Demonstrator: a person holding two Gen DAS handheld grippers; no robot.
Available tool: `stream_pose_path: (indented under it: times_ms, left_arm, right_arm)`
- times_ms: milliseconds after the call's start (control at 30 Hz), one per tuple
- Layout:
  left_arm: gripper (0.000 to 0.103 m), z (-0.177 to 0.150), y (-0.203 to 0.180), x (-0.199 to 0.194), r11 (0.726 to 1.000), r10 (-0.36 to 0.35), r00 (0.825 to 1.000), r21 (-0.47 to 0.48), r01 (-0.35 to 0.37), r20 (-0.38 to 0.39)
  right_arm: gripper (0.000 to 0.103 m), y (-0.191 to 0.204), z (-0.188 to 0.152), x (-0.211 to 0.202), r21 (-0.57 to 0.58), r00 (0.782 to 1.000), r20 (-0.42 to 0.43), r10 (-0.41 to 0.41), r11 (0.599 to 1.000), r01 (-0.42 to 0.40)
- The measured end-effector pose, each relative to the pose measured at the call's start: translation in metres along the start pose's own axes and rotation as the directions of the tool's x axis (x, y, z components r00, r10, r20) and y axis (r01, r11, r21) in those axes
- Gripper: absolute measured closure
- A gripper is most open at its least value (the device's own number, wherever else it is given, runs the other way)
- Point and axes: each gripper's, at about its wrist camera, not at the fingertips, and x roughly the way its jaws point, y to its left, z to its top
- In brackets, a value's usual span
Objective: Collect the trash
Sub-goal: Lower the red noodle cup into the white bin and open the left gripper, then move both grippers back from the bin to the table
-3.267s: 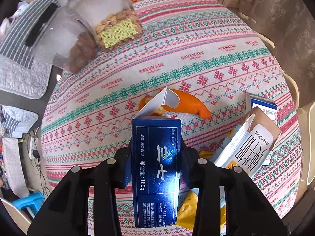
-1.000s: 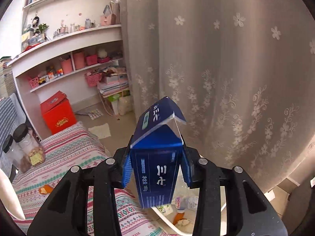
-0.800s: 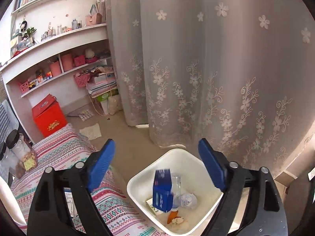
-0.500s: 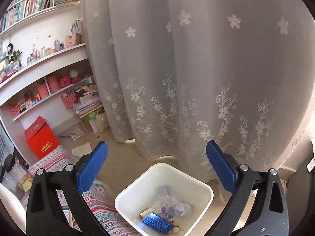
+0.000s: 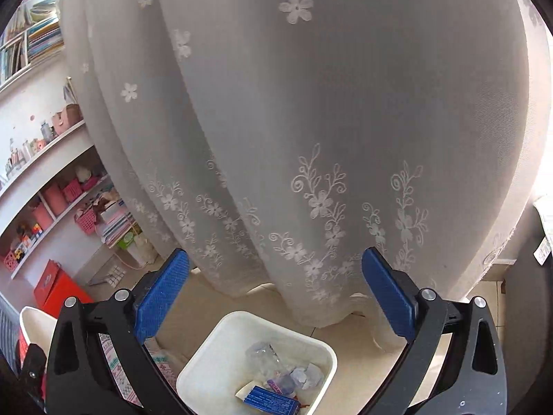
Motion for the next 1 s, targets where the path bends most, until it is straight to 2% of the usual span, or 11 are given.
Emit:
stream_pose_path:
  times_ms: [100,167,267,333,533,633,767,1000]
  left_arm:
    - [0.017,-0.001,-0.023,0.019,0.999,-0.049,0.997,0.006,0.049,-0.056]
    - [0.016,-0.002,-0.032,0.032,0.996,-0.090,0.989,-0.009,0.089,-0.114]
    - [0.010,-0.003,-0.033,0.047,0.988,-0.150,0.972,-0.073,0.139,-0.182]
    - [0.010,-0.003,-0.033,0.049,0.986,-0.156,0.968,-0.089,0.140,-0.197]
    - [0.010,-0.001,-0.038,0.034,1.000,-0.013,0.991,0.020,0.016,-0.133]
    - [0.010,0.004,-0.037,0.024,0.996,0.060,0.995,0.070,-0.054,-0.080]
    - [0.009,0.008,-0.033,0.008,0.978,0.167,0.986,0.124,-0.167,0.008]
    - [0.007,0.017,0.006,-0.021,0.950,0.283,0.954,0.110,-0.293,0.095]
  right_arm:
    - [0.007,-0.014,0.006,0.006,0.041,1.000,-0.005,-0.020,0.999,0.020]
    - [0.007,-0.022,0.009,0.009,0.058,1.000,-0.008,-0.031,0.998,0.031]
    - [0.007,-0.030,0.012,0.011,0.076,0.999,-0.010,-0.038,0.996,0.038]
    - [0.007,-0.034,0.013,0.012,0.082,0.999,-0.013,-0.036,0.996,0.037]
    - [0.007,-0.021,0.009,0.007,0.040,1.000,-0.003,-0.028,0.999,0.028]
    - [0.007,-0.011,0.005,0.004,0.015,1.000,0.000,-0.017,1.000,0.017]
    - [0.007,0.009,-0.004,-0.002,-0.037,1.000,-0.003,0.016,0.999,-0.016]
    - [0.007,0.059,-0.029,-0.023,-0.164,0.994,-0.012,0.112,0.980,-0.113]
